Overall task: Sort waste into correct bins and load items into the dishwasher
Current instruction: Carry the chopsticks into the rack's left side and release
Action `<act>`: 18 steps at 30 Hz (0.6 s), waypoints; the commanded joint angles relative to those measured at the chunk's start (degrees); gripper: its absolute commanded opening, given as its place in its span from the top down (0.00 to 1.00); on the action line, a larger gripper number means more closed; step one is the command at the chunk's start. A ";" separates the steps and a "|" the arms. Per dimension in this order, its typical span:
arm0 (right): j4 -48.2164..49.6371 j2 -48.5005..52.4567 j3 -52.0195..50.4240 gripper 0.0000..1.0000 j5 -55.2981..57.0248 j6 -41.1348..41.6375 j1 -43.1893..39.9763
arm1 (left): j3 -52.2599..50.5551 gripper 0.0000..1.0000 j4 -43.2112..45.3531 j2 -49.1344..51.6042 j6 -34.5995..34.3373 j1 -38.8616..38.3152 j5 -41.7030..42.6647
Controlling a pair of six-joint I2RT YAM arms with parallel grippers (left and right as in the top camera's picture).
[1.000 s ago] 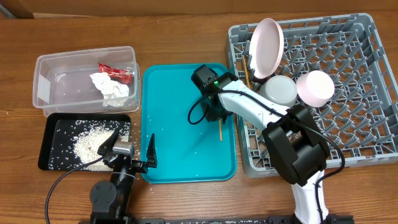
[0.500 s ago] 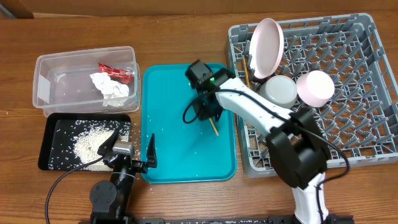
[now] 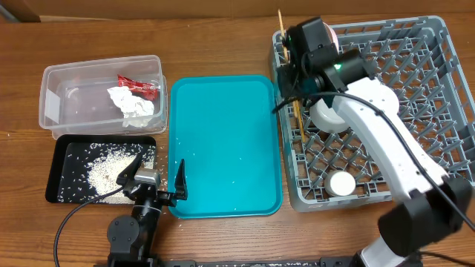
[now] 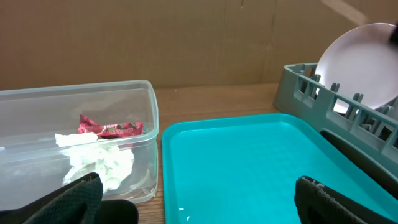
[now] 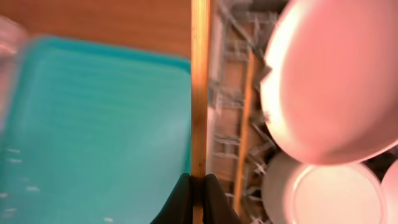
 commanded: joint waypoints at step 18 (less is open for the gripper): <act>-4.63 -2.43 -3.43 0.46 0.31 -1.14 1.42 | -0.15 0.00 -0.15 -0.37 -0.79 0.35 0.37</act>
